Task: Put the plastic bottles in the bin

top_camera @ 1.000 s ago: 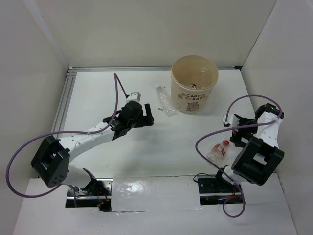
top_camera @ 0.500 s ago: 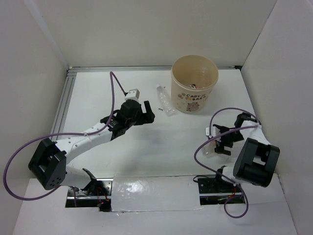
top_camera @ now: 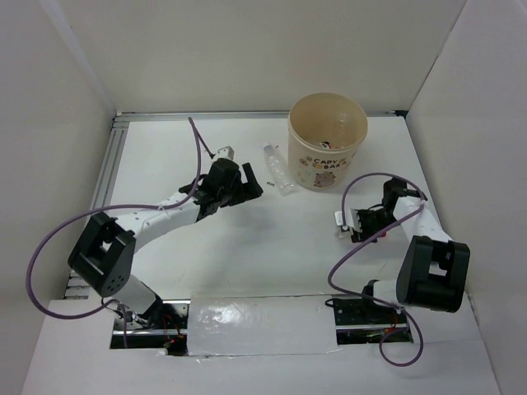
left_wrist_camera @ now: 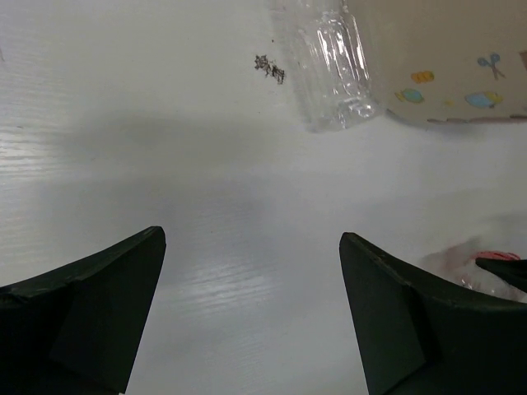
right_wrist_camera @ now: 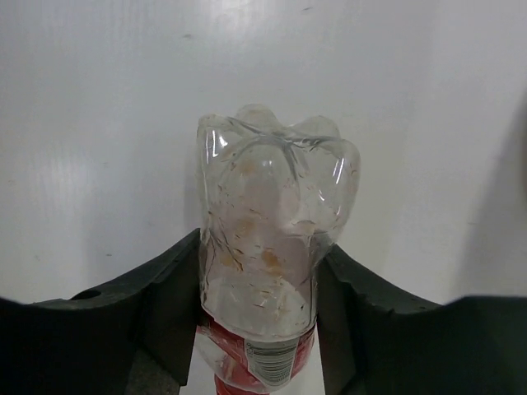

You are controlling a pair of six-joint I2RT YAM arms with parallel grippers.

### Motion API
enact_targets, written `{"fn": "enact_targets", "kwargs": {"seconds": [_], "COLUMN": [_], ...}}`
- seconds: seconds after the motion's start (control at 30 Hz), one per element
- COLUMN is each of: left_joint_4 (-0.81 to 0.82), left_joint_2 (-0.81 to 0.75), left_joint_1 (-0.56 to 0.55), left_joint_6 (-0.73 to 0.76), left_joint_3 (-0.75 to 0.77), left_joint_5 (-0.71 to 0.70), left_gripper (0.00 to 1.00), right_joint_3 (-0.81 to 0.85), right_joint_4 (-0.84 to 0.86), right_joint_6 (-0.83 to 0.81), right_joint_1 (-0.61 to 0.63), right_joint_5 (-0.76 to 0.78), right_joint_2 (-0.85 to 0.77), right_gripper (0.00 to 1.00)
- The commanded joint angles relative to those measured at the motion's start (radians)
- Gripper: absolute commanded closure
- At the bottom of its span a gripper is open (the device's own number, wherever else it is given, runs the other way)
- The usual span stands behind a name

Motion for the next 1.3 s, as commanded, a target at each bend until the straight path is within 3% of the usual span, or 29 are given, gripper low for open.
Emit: {"fn": "enact_targets", "kwargs": {"seconds": [0.0, 0.07, 0.27, 0.4, 0.47, 0.5, 0.57, 0.67, 0.83, 0.97, 1.27], "left_joint_4": [0.025, 0.025, -0.03, -0.07, -0.146, -0.147, -0.176, -0.234, -0.337, -0.36, -0.359], "left_joint_2": [0.065, 0.105, 0.237, 0.354, 0.434, 0.435, 0.514, 0.618, 0.735, 0.772, 0.867], "left_joint_1": [0.039, 0.053, 0.102, 0.139, 0.148, 0.157, 0.158, 0.158, 0.158, 0.158, 0.148], "left_joint_6": [-0.088, -0.098, -0.181, -0.235, -0.253, -0.253, -0.253, -0.229, -0.197, -0.174, -0.135], "left_joint_3": [0.087, 0.15, 0.352, 0.497, 0.602, 0.633, 0.725, 0.834, 0.994, 1.017, 1.086], "left_joint_5": [0.064, 0.081, 0.148, 0.181, 0.181, 0.181, 0.191, 0.169, 0.118, 0.098, 0.099], "left_gripper": [0.0, 0.0, 0.0, 0.0, 0.0, 0.0, 0.0, 0.0, 0.0, 0.0, 0.0], "right_joint_3": [0.12, 0.152, 0.287, 0.359, 0.458, 0.459, 0.526, 0.644, 0.891, 1.017, 0.801], "right_joint_4": [-0.095, -0.095, 0.124, 0.44, 0.582, 0.583, 0.739, 0.844, 0.723, 0.581, 0.623], "right_joint_6": [-0.46, -0.405, 0.038, 0.372, 0.658, 0.66, 0.878, 1.052, 1.166, 1.207, 1.299], "right_joint_1": [0.005, 0.023, 0.157, 0.192, 0.215, 0.215, 0.25, 0.272, 0.301, 0.31, 0.29], "right_joint_5": [-0.142, -0.237, -0.377, -0.409, -0.392, -0.374, -0.311, -0.185, -0.176, -0.196, -0.214], "right_joint_2": [-0.062, -0.123, -0.238, -0.298, -0.278, -0.278, -0.226, -0.102, 0.153, 0.302, 0.115], "right_gripper": [0.69, 0.72, 0.72, 0.72, 0.72, 0.72, 0.72, 0.66, 0.52, 0.03, 0.0]}}
